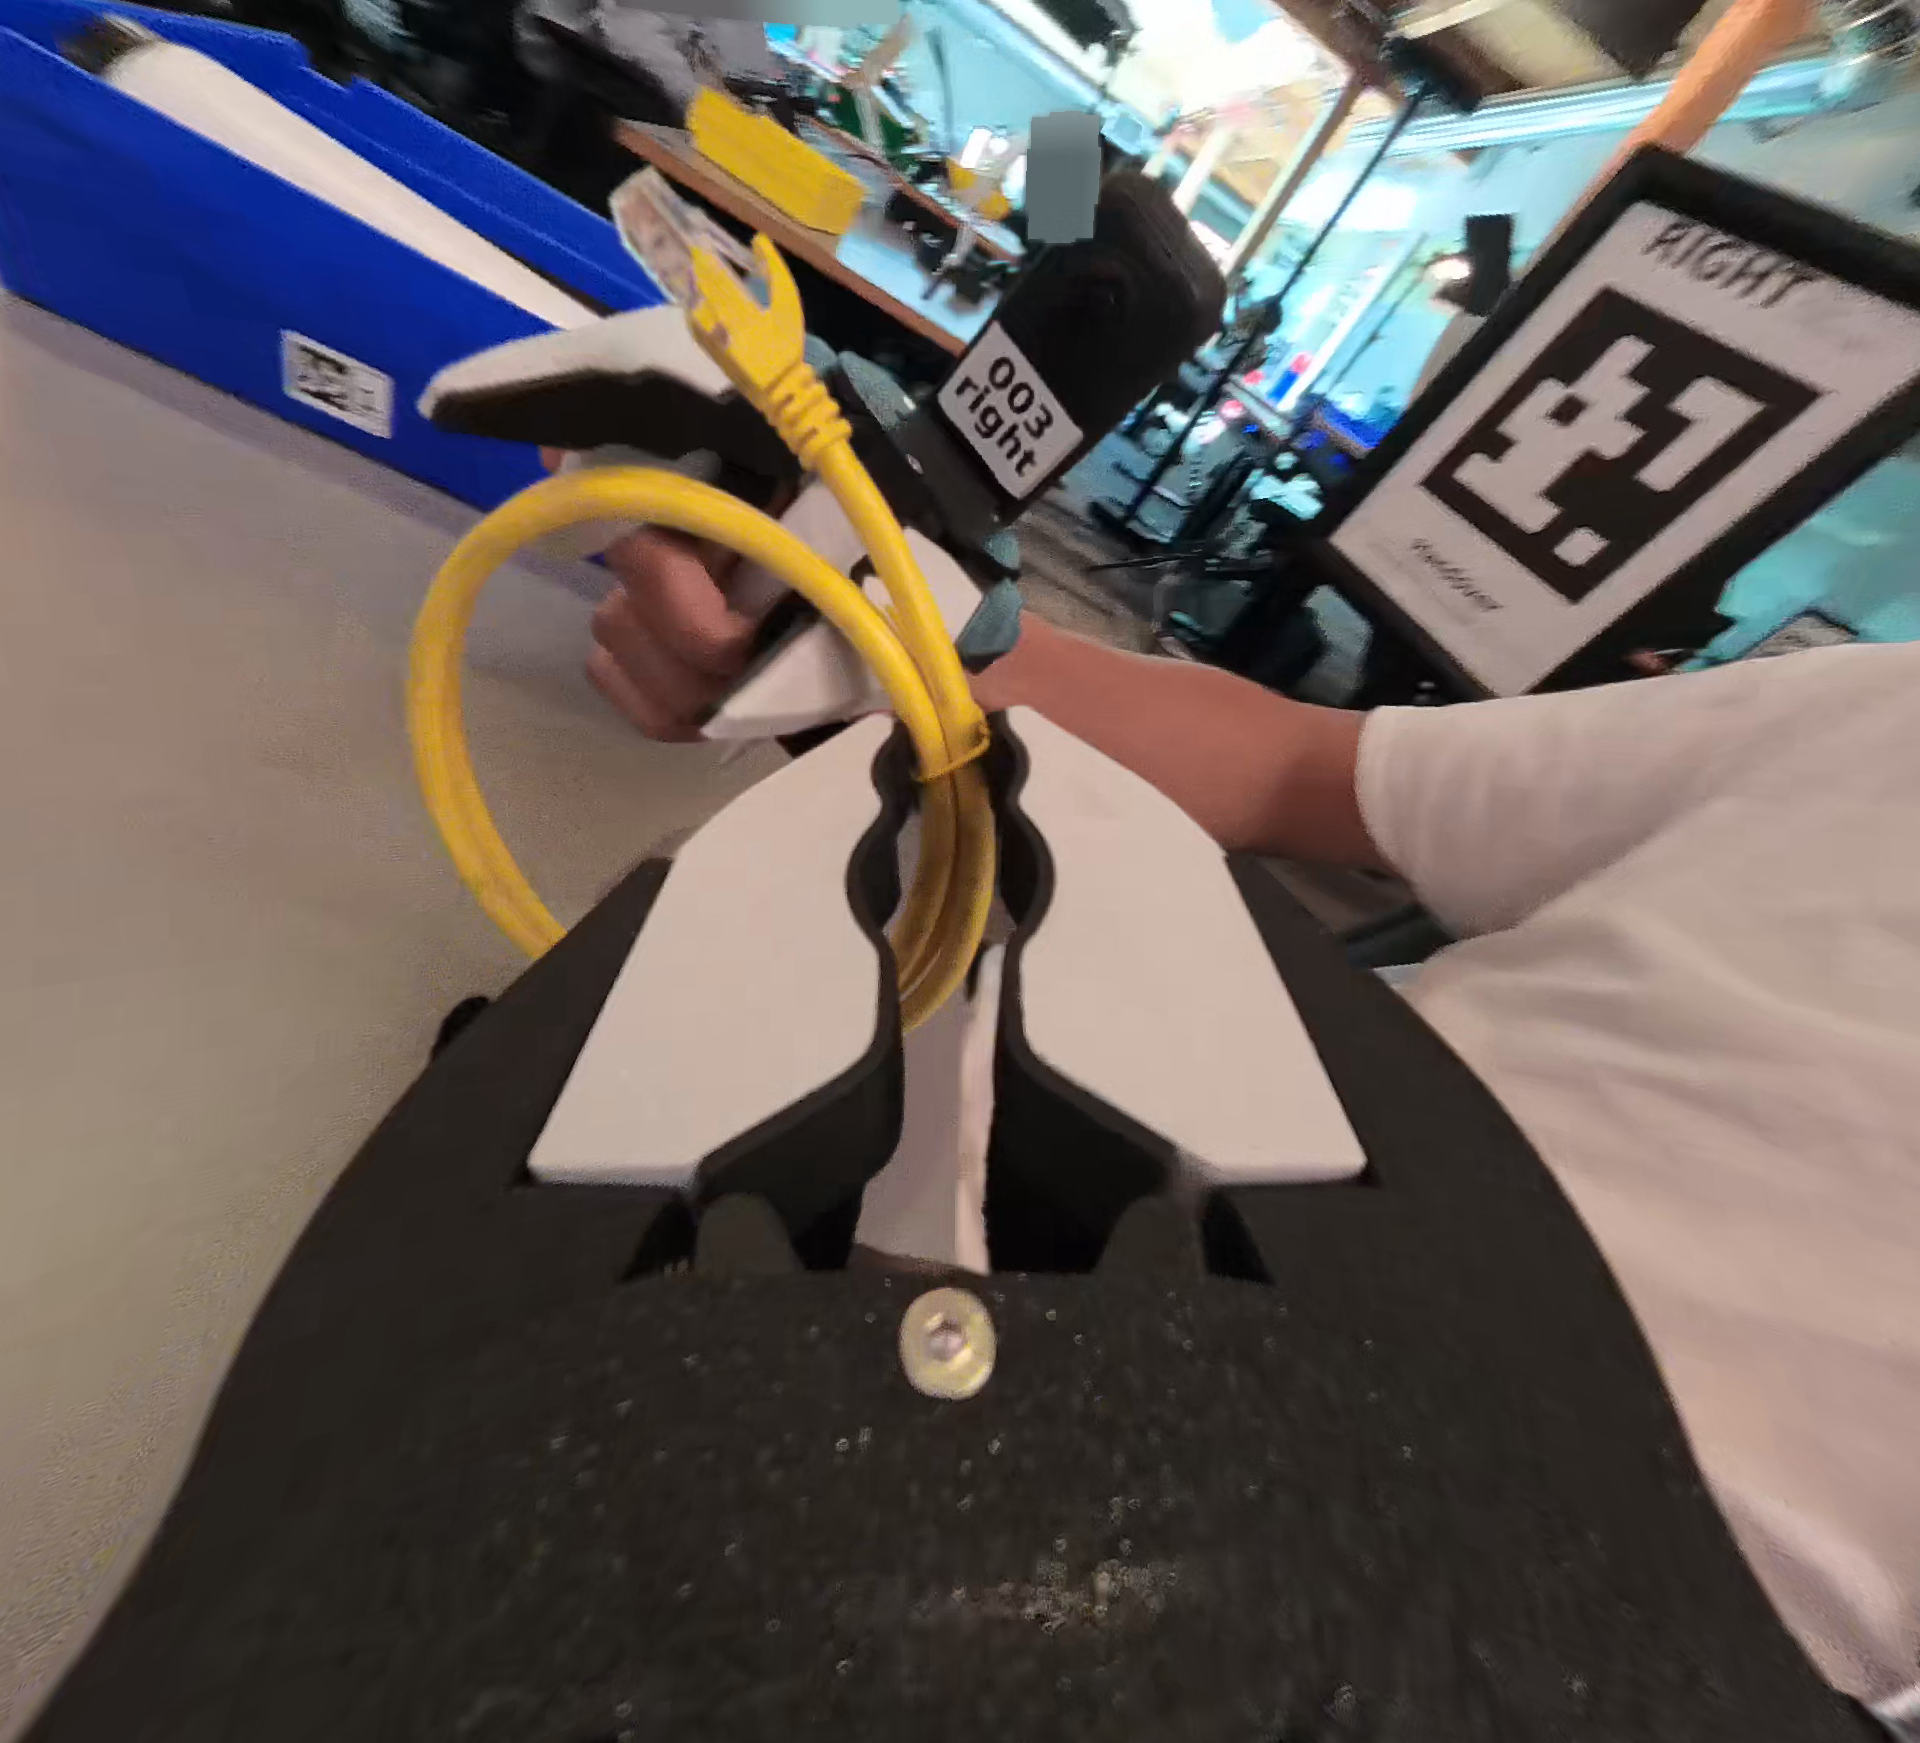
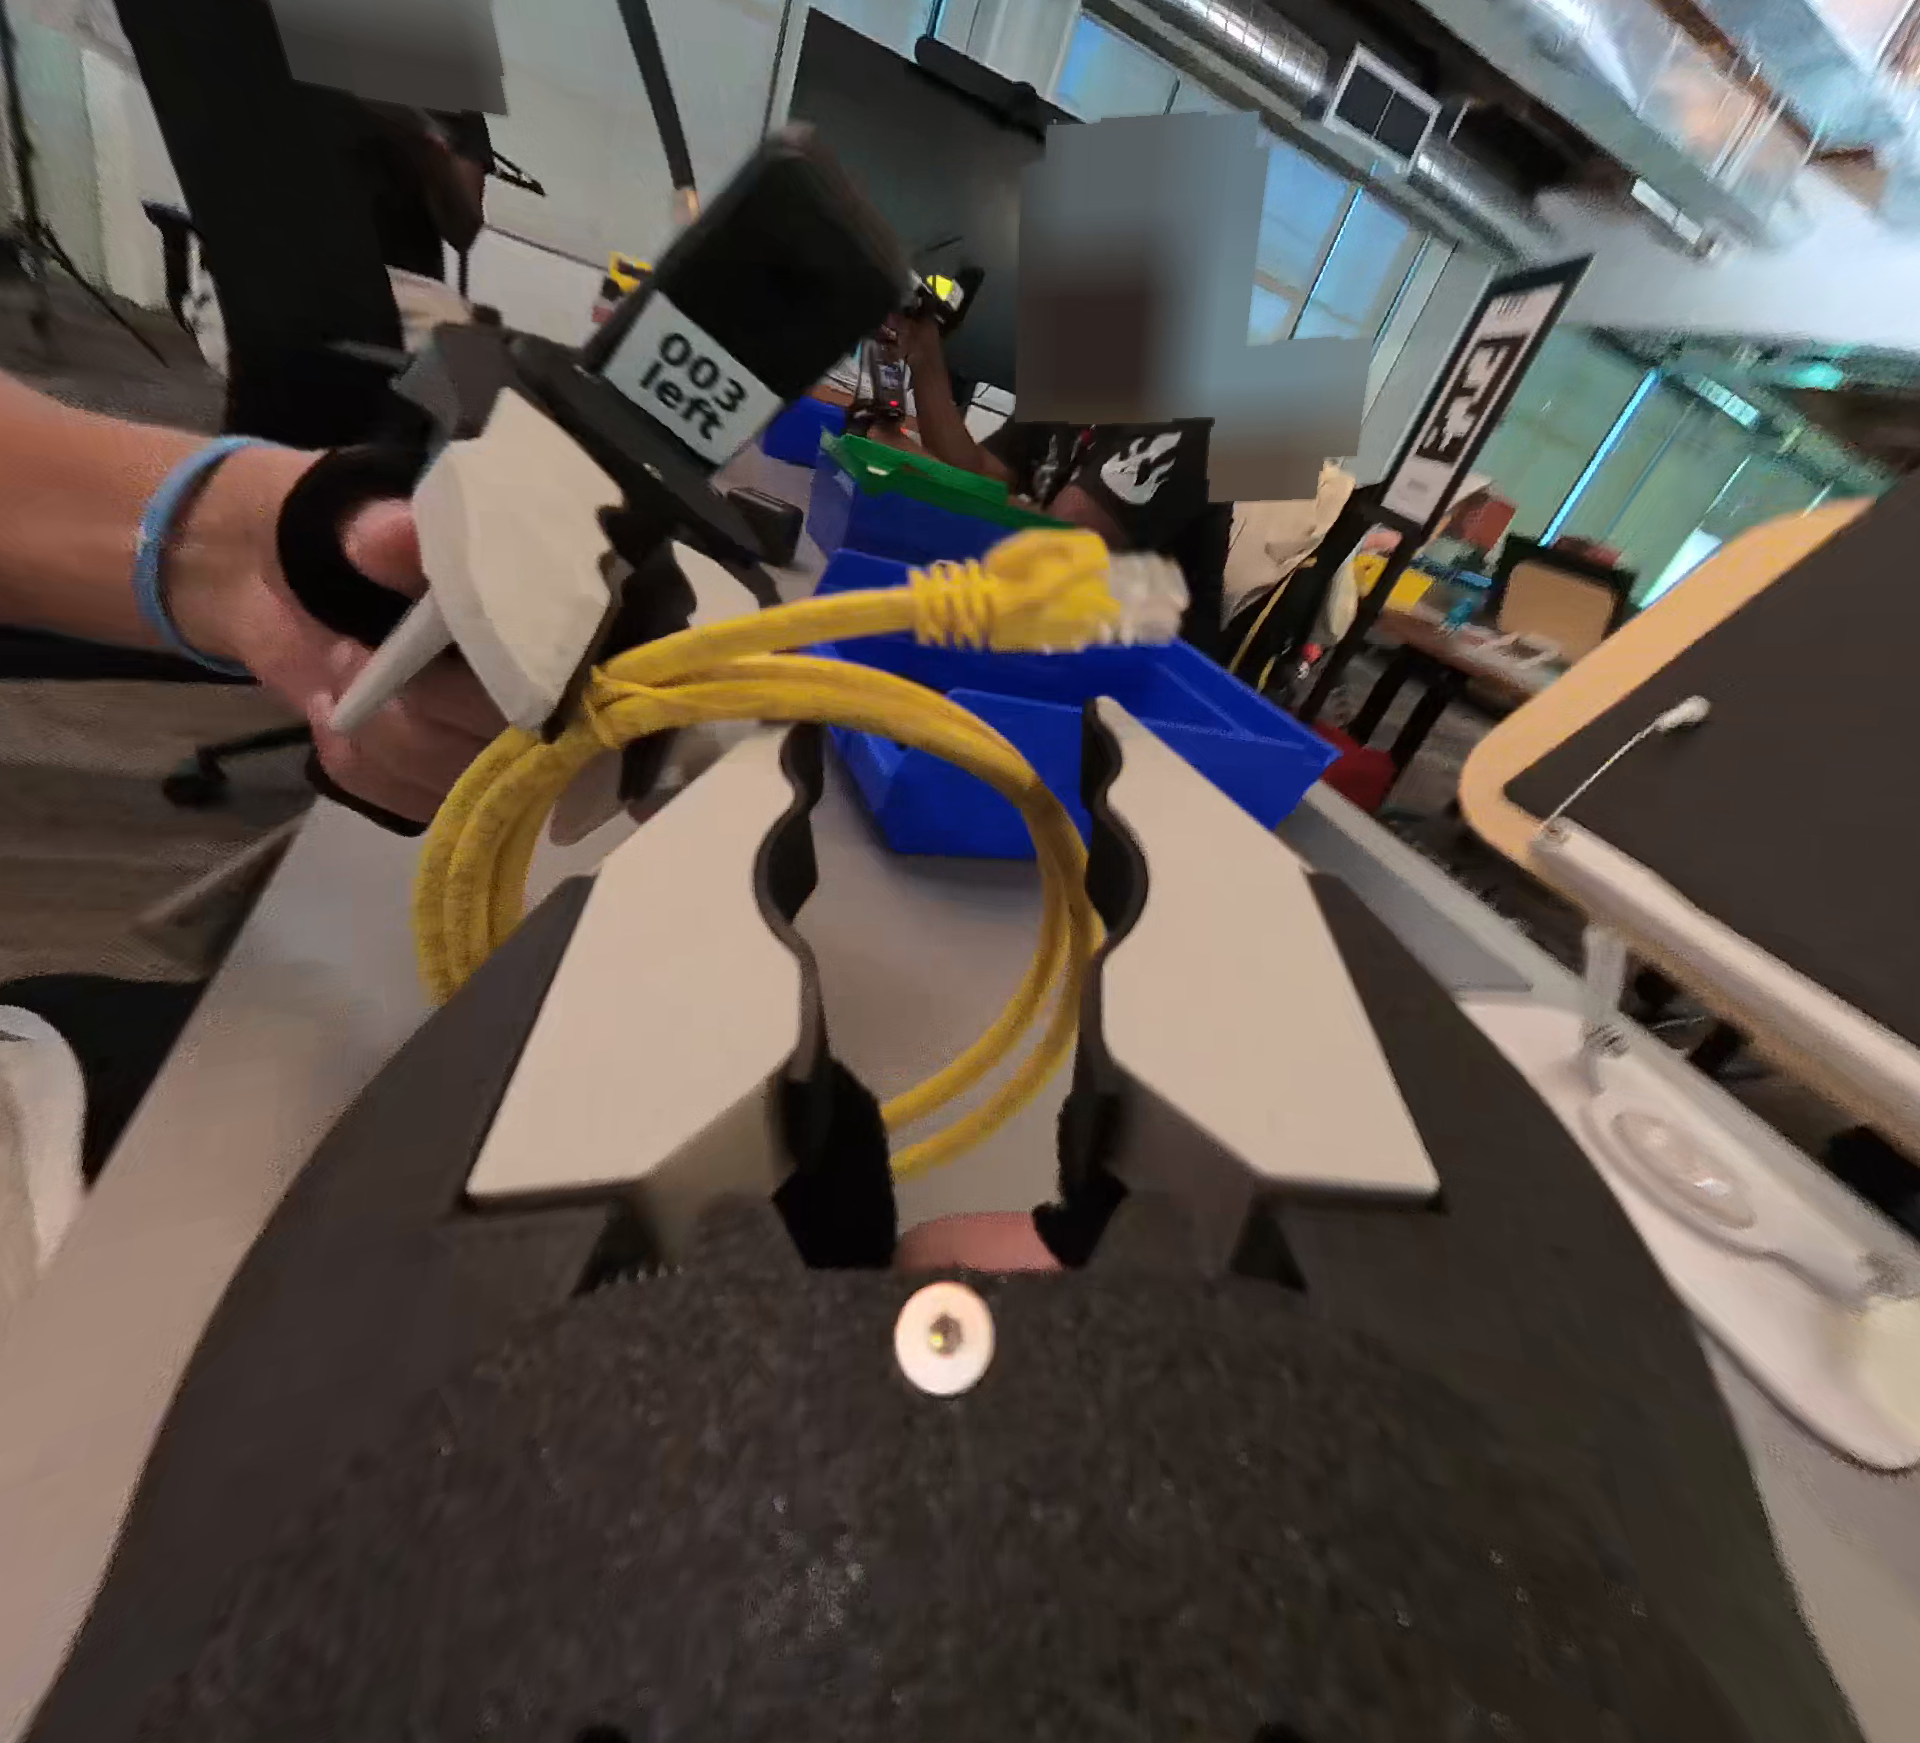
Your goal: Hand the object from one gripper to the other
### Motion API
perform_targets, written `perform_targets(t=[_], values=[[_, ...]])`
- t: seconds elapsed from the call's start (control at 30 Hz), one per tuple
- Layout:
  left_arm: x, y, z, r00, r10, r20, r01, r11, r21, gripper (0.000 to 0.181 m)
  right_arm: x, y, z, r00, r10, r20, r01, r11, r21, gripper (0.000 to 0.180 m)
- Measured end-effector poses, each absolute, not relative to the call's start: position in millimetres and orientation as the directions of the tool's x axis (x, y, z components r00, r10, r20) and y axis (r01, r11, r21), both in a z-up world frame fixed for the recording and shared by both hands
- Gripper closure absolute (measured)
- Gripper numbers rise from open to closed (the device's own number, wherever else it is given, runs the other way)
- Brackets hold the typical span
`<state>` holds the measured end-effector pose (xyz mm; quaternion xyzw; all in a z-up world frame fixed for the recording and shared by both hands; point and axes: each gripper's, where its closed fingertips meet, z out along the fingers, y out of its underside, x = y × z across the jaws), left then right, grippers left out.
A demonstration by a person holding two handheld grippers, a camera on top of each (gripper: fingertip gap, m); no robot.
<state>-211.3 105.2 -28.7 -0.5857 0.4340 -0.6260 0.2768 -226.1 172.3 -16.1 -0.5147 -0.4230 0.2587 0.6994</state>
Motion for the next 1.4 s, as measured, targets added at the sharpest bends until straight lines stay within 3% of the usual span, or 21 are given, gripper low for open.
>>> perform_targets(t=[0.17, 0.27, 0.37, 0.5, 0.67, 0.77, 0.87, 0.93, 1.13, 1.4], values=[[-212.7, 101.8, -20.1, -0.229, -0.773, 0.592, -0.145, -0.574, -0.806, 0.167, -226.5, 171.0, -12.8, 0.535, 0.62, 0.574, 0.278, 0.512, -0.812, 0.163], [-217.4, 115.1, -20.0, -0.183, -0.796, 0.577, -0.11, -0.566, -0.817, 0.163, -225.7, 181.0, -30.2, 0.494, 0.655, 0.571, 0.36, 0.444, -0.821, 0.171], [-232.4, 139.7, -11.6, -0.06, -0.857, 0.512, 0.009, -0.513, -0.858, 0.131, -218.1, 189.2, -30.1, 0.534, 0.662, 0.525, 0.343, 0.399, -0.851, 0.175], [-282.7, 171.8, 1.0, 0.174, -0.894, 0.413, 0.237, -0.369, -0.899, 0.124, -181.2, 208.4, 3.4, 0.609, 0.594, 0.525, 0.389, 0.353, -0.851, 0.175], [-323.7, 185.5, -42.7, 0.329, -0.832, 0.446, 0.233, -0.386, -0.892, 0.138, -76.7, 250.5, 91.8, 0.8, 0.436, 0.411, 0.416, 0.09, -0.905, 0.175], [-320.4, 191.1, -74.2, 0.354, -0.796, 0.492, 0.146, -0.472, -0.869, 0.143, 41.4, 267.7, 126.5, 0.95, 0.094, 0.297, 0.307, -0.123, -0.944, 0.175], [-308.7, 185.7, -86.2, 0.301, -0.799, 0.52, 0.067, -0.527, -0.847, 0.143, 180.1, 260.1, 92.6, 0.929, -0.351, 0.115, -0.011, -0.336, -0.942, 0.175], [-304.2, 182.9, -86.6, 0.291, -0.808, 0.511, 0.056, -0.519, -0.853, 0.143, 245.1, 245.5, 41.3, 0.843, -0.52, 0.137, -0.161, -0.487, -0.858, 0.175], [-290.7, 172.6, -89.5, 0.287, -0.851, 0.44, -0.014, -0.463, -0.886, 0.144, 292.4, 255.9, -82.5, 0.824, -0.554, 0.119, -0.352, -0.665, -0.659, 0.174], [-290.4, 169.2, -92.4, 0.299, -0.865, 0.403, -0.048, -0.435, -0.899, 0.144, 277.7, 268.3, -80.7, 0.852, -0.513, 0.106, -0.312, -0.66, -0.684, 0.175]])
